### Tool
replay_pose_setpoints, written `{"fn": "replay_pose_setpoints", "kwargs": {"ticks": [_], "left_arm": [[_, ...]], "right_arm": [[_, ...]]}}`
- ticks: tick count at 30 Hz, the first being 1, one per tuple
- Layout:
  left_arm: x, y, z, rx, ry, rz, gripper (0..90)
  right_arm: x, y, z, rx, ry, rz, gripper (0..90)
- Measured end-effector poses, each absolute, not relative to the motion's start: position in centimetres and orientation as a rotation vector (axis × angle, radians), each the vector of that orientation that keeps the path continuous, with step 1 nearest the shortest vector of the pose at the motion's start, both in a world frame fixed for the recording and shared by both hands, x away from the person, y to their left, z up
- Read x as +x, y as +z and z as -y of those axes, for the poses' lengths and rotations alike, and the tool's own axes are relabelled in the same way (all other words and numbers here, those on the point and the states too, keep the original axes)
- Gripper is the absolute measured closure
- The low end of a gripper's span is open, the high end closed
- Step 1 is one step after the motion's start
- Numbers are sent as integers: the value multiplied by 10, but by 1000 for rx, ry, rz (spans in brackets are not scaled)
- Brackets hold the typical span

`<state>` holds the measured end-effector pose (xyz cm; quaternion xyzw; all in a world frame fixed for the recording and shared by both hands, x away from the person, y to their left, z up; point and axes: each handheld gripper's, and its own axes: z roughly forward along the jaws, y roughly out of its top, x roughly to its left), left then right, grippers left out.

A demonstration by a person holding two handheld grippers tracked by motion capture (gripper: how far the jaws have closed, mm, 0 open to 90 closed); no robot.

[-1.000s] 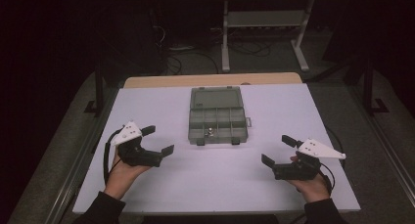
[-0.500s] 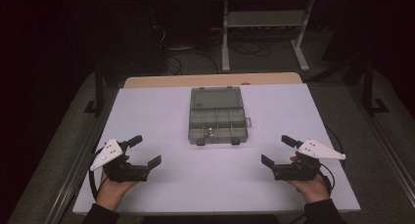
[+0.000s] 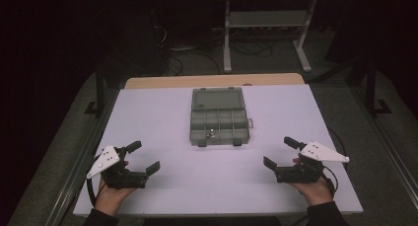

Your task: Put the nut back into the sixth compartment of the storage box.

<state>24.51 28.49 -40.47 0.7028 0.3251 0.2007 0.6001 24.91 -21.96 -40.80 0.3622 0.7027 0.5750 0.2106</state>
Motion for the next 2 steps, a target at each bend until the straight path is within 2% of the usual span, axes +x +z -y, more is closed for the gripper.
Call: {"fn": "replay_pose_setpoints", "kwargs": {"ticks": [2], "left_arm": [[245,-405,-285,1632,460,-754,0]], "right_arm": [[249,-408,220,1009,1599,-1953,0]]}}
